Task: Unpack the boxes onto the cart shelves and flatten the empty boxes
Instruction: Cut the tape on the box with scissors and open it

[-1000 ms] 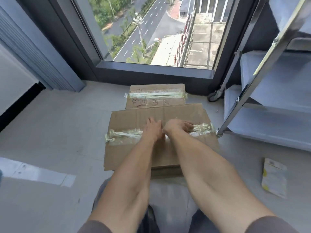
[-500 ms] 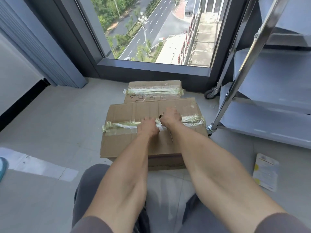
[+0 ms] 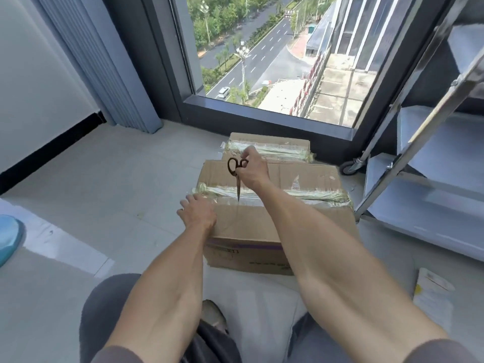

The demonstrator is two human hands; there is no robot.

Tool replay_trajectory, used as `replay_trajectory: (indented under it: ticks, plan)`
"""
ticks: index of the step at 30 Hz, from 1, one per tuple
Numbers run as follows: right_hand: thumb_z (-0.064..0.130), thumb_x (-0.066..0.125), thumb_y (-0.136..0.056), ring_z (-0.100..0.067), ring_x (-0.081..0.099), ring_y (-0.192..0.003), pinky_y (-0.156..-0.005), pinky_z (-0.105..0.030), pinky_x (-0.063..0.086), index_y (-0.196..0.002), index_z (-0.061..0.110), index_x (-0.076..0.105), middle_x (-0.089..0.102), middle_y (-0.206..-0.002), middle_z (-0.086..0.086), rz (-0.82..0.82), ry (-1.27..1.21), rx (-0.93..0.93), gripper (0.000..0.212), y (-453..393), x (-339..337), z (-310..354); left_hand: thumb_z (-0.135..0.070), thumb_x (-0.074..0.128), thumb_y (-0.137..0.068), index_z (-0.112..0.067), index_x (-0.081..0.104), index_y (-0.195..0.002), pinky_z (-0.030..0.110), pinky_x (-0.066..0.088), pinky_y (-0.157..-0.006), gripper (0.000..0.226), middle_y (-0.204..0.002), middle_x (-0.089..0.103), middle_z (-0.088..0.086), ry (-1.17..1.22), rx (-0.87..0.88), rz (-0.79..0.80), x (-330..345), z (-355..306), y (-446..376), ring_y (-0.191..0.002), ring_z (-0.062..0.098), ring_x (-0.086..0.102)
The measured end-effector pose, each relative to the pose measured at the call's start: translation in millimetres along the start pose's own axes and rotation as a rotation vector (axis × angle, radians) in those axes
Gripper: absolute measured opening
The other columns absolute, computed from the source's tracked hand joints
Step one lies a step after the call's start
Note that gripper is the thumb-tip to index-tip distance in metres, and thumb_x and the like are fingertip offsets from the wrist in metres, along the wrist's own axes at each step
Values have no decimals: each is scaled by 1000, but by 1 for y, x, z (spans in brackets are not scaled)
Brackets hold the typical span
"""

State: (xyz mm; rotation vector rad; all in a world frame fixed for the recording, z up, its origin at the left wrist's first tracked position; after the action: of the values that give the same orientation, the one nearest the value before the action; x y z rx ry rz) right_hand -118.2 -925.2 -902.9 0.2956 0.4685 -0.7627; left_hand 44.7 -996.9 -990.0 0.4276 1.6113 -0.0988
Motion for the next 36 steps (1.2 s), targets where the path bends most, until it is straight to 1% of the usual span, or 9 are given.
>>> replay_trajectory:
  ticks: [2, 4, 7, 9, 12, 17, 23, 29, 36]
  plan:
    - [-3, 62, -83, -29, 62, -101, -90, -44, 54, -113, 15, 59, 62, -100, -9, 22, -47, -21, 36, -9, 26, 12, -23, 42, -99, -9, 45, -134, 44, 45, -92, 38, -129, 55, 16, 86, 16, 7, 2, 14, -11, -117, 35, 54]
    - [-3, 59, -83, -26, 62, -98, -88, -36, 53, -112, 12, 68, 66, -100, -9, 35, -57, -63, 33, -16, 49, 22, -17, 37, -97, -9, 44, -129, 41, 44, -80, 34, -117, 62, 18, 167, 44, -14, 4, 18, -19, -106, 37, 59]
    - [-6, 56, -82, -20, 57, -83, -62, -15, 42, -95, 7, 72, 65, -88, -7, 69, -63, -100, 24, -23, 77, 29, -19, 36, -93, -15, 40, -126, 40, 40, -70, 33, -101, 67, 16, 282, 34, -76, 13, 23, -27, -91, 38, 61]
    - [-7, 56, -82, -19, 54, -78, -55, -12, 38, -92, 6, 70, 62, -84, -7, 67, -87, -94, 21, -26, 88, 27, -25, 31, -97, -23, 35, -133, 40, 40, -71, 36, -93, 66, 13, 378, 12, -104, 25, 27, -27, -87, 38, 61]
    - [-9, 54, -82, -21, 54, -77, -68, -28, 46, -91, 2, 66, 57, -78, -4, 78, -117, -98, 19, -32, 97, 25, -34, 25, -100, -35, 26, -147, 42, 45, -78, 47, -92, 65, 14, 436, -33, -103, 39, 33, -30, -88, 37, 60]
    - [-8, 56, -81, -25, 59, -77, -71, -36, 52, -89, 2, 65, 61, -81, -10, 104, -113, -115, 16, -44, 98, 28, -35, 23, -99, -39, 25, -149, 41, 45, -74, 50, -81, 57, 7, 445, -69, -101, 42, 33, -34, -76, 32, 52]
    - [11, 73, -74, -14, 50, -60, -56, -26, 41, -73, 15, 59, 55, -66, 3, 313, 34, -225, 15, -38, 107, 40, -43, 16, -101, -39, 21, -152, 41, 42, -76, 51, -89, 65, 11, 446, -60, -102, 44, 33, -33, -79, 31, 53]
    - [-3, 65, -77, -22, 46, -67, -59, -30, 37, -75, 10, 52, 54, -73, -7, 343, 129, -326, 18, -32, 109, 39, -46, 19, -101, -39, 23, -150, 39, 38, -74, 49, -88, 65, 10, 408, -67, -124, 44, 32, -33, -77, 29, 50]
    - [0, 63, -81, -27, 52, -78, -64, -33, 40, -78, 8, 58, 63, -83, -15, 434, 352, -441, 10, -31, 104, 43, -43, 22, -102, -37, 26, -149, 39, 38, -72, 48, -82, 58, 9, 368, -67, -145, 41, 29, -29, -76, 29, 48]
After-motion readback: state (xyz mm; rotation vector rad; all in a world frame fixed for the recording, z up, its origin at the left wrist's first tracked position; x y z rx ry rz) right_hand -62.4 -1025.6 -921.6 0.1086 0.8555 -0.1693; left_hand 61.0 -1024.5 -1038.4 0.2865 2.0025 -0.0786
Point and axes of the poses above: each hand's wrist, its own y-axis away from the middle knuckle, its own x-axis out of the palm, z = x × y, the point moved 4 cm from there along -y, towards the middle knuckle
